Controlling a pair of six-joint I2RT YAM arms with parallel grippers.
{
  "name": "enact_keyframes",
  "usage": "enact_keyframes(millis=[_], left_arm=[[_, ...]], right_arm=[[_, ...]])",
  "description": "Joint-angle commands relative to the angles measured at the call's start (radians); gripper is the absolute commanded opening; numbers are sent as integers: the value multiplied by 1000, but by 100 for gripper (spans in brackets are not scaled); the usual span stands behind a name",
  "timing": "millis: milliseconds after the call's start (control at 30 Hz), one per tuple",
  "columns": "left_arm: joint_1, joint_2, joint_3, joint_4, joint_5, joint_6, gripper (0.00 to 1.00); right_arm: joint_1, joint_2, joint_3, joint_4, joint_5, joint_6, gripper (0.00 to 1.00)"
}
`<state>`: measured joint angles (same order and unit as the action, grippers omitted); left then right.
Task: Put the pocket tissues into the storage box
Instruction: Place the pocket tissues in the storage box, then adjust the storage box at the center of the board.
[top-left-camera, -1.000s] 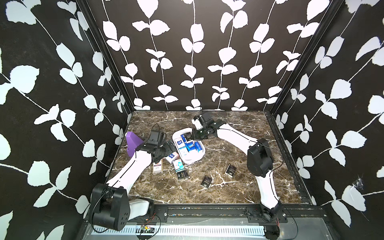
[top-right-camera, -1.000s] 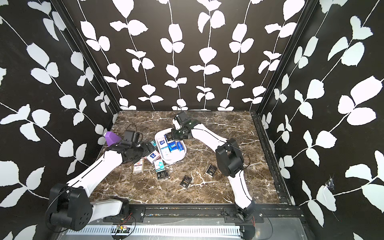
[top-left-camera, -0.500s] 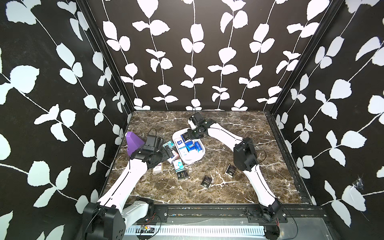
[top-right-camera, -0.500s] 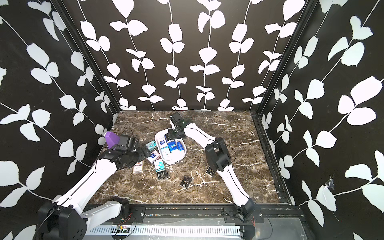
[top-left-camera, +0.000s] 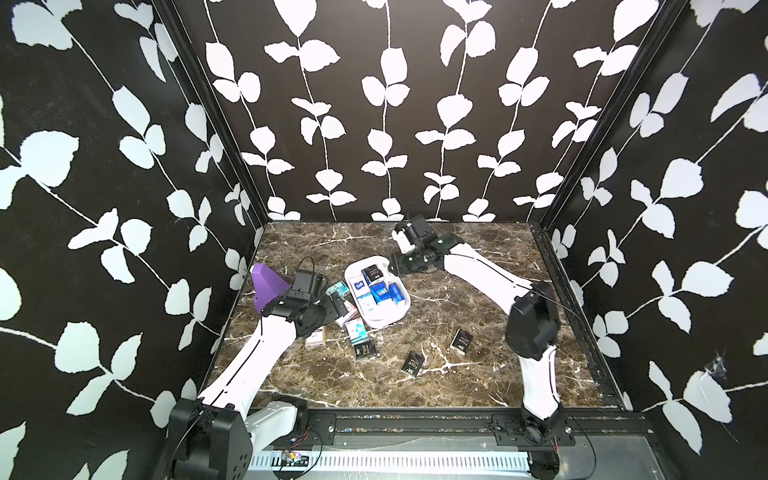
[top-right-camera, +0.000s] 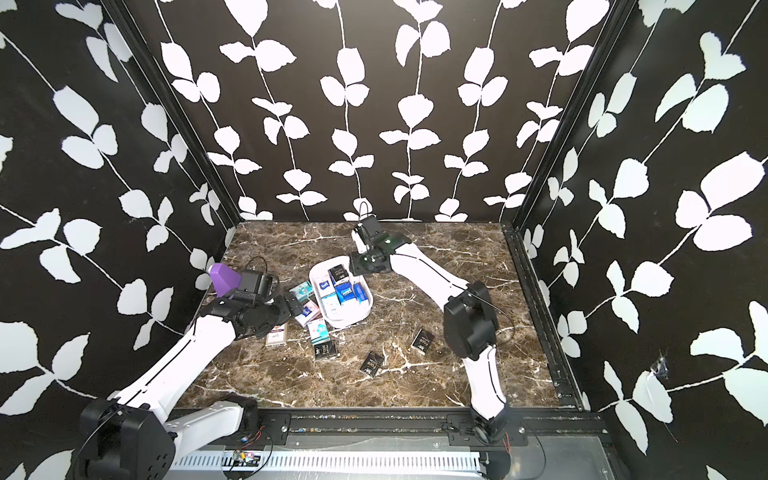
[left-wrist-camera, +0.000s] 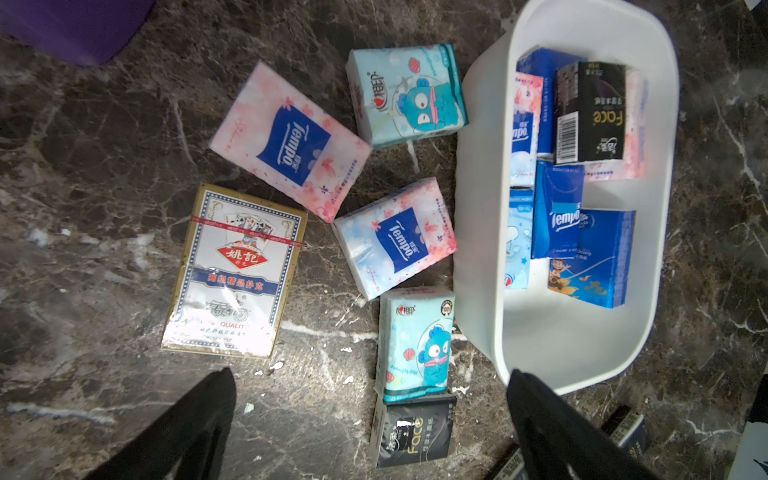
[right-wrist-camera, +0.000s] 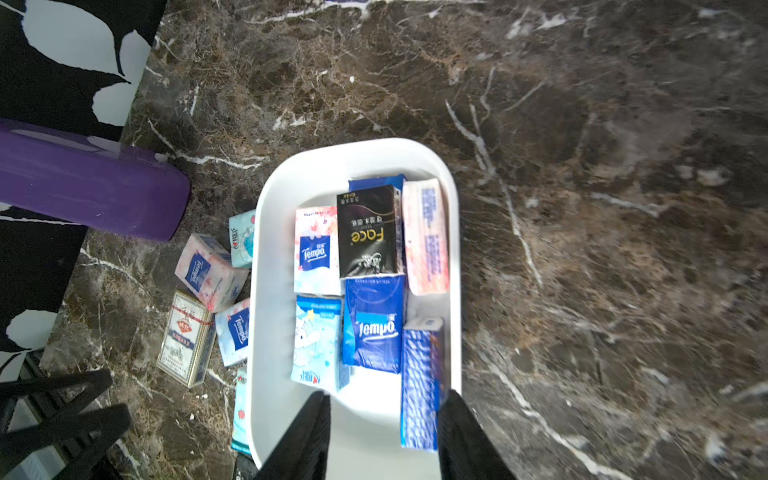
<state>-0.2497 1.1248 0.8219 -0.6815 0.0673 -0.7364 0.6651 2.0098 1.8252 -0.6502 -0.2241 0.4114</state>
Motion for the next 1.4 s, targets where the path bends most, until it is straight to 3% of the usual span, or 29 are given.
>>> enact_keyframes(millis=[0, 367, 833, 1033, 1367], left_arm=[[6, 9, 14, 10, 38, 3, 99], [6, 17, 35, -32, 51, 24, 99], [6, -23, 52, -72, 36, 26, 99], [6, -23, 83, -110, 27, 53, 99], [6, -29, 56, -81, 51, 50, 99]], right_arm=[[-24, -23, -122, 16, -42, -22, 44], [-24, 16, -226, 87, -54, 3, 42], [-25, 43, -254, 80, -1, 25, 15], [-33, -31, -322, 87, 46, 46, 5], [-69, -268, -556, -19, 101, 25, 5]])
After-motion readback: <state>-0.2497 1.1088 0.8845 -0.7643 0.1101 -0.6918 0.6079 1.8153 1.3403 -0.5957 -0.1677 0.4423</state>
